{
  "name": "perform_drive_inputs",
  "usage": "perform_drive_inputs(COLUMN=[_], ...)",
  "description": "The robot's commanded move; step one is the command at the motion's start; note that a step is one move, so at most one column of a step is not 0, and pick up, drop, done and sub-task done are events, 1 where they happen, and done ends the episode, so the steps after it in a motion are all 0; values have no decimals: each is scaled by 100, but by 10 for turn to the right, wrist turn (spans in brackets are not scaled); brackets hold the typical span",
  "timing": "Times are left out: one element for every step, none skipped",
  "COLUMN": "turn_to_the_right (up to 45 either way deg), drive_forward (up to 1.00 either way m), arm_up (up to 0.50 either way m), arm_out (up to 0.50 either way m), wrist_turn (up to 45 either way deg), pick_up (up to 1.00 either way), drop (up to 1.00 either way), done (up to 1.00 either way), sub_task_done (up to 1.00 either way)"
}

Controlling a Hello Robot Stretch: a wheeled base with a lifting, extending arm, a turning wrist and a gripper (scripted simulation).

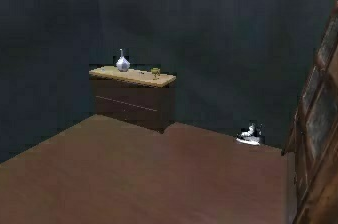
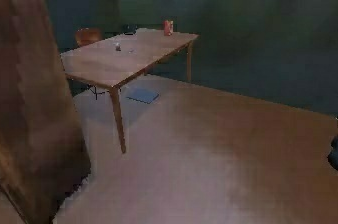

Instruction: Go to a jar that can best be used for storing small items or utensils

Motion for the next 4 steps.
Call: perform_drive_inputs(turn_to_the_right=[0,-60,0,-60], drive_forward=[50,0,100,0], arm_up=[0,0,0,0], arm_out=[0,0,0,0], wrist_turn=[0,0,0,0], pick_up=[0,0,0,0], drop=[0,0,0,0], done=[0,0,0,0], sub_task_done=[0,0,0,0])
